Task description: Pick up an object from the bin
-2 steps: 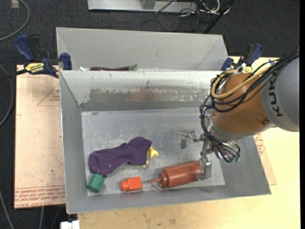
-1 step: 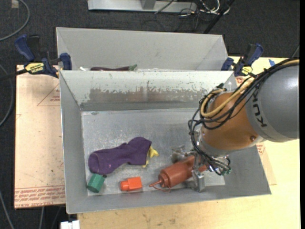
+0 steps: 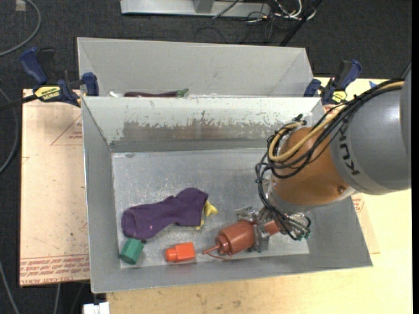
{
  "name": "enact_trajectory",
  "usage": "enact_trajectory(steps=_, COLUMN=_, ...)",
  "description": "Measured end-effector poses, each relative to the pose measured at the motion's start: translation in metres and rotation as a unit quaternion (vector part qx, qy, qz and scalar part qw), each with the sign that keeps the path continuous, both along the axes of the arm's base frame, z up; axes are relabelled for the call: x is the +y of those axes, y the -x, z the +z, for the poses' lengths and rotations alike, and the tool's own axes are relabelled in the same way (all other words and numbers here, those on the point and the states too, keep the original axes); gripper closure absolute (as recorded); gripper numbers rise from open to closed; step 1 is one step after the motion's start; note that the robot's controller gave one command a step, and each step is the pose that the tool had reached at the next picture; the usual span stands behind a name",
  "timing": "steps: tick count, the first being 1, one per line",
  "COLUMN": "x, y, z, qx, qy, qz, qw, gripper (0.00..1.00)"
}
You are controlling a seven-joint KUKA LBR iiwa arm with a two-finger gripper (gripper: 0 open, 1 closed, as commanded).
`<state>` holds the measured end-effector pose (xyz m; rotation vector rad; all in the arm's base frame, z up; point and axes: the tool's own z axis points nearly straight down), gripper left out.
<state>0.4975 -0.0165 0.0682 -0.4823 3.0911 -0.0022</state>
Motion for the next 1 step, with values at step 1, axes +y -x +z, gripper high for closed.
enact_trajectory(steps=1, x=0.0012, y=-0.0004, z=0.0015, qx=0.0000, qy=0.000, qz=-0.002, qw=1.0000, gripper=1.00)
